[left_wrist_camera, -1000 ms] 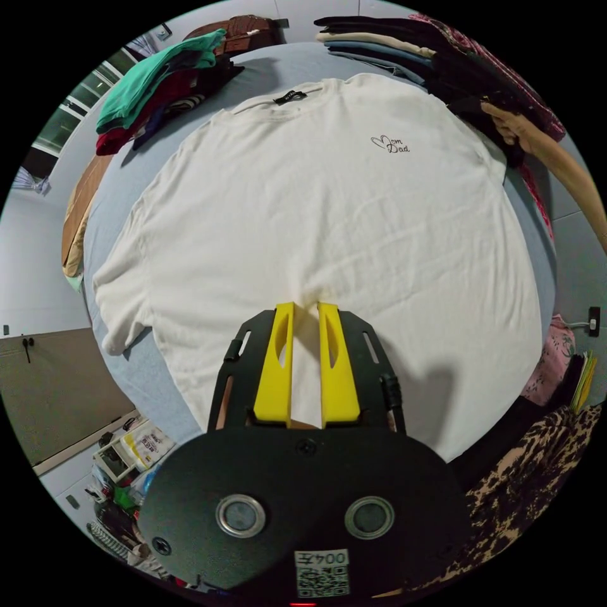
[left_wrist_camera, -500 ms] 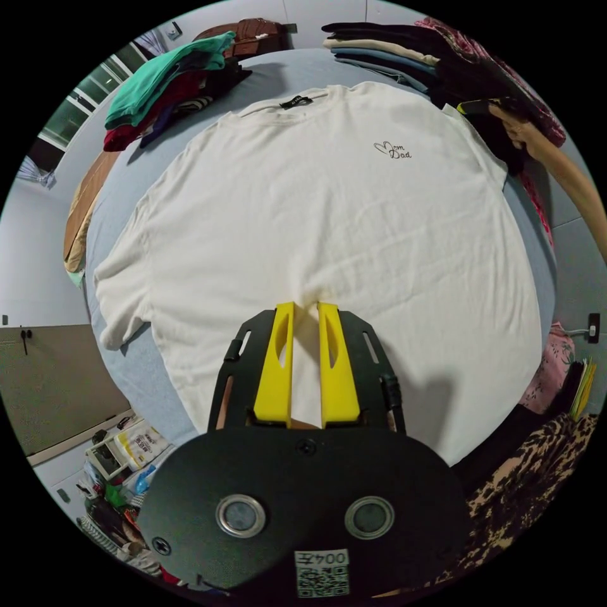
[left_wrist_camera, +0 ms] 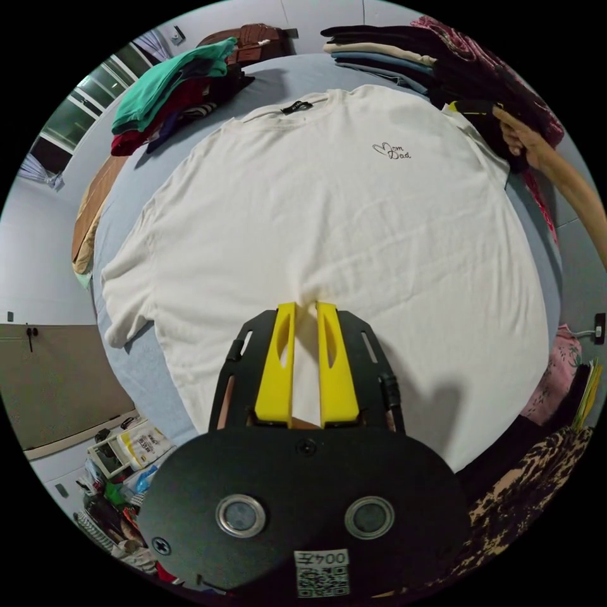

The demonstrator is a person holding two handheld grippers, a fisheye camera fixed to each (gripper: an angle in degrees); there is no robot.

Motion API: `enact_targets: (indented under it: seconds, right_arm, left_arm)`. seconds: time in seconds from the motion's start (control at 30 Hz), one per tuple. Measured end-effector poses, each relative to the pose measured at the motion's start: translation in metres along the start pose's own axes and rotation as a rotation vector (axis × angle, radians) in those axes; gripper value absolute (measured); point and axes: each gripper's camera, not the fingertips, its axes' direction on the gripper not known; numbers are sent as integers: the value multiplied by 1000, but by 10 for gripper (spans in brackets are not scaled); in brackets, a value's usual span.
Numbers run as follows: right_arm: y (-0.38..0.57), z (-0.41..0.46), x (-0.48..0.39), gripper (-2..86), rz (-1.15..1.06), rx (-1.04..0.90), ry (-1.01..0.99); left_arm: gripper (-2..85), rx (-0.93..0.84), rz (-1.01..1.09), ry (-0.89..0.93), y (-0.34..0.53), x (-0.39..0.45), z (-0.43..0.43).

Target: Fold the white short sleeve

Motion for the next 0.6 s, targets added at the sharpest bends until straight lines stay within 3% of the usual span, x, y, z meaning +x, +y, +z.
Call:
enact_targets:
  seconds: [0.23,0.37,0.43,0.53,0.6]
  right_arm:
    - [-32,33,-24,81,-138,-137,45]
    - [-35,35,-33,13,-214,-162,199]
    - [-37,34,-9,3,-100,-176,233]
    - [-32,30,23,6,64,-134,46]
    - [-34,28,26,15,90,-149,28]
  left_arm:
    - [46,5,11,-32,4,13,-2]
    - [39,10,20,-46,6,18,-3]
    - [33,9,25,-52,7,20,-4]
    - [28,11,22,-49,8,21,-5]
    - [26,10,21,-46,9,21,-5]
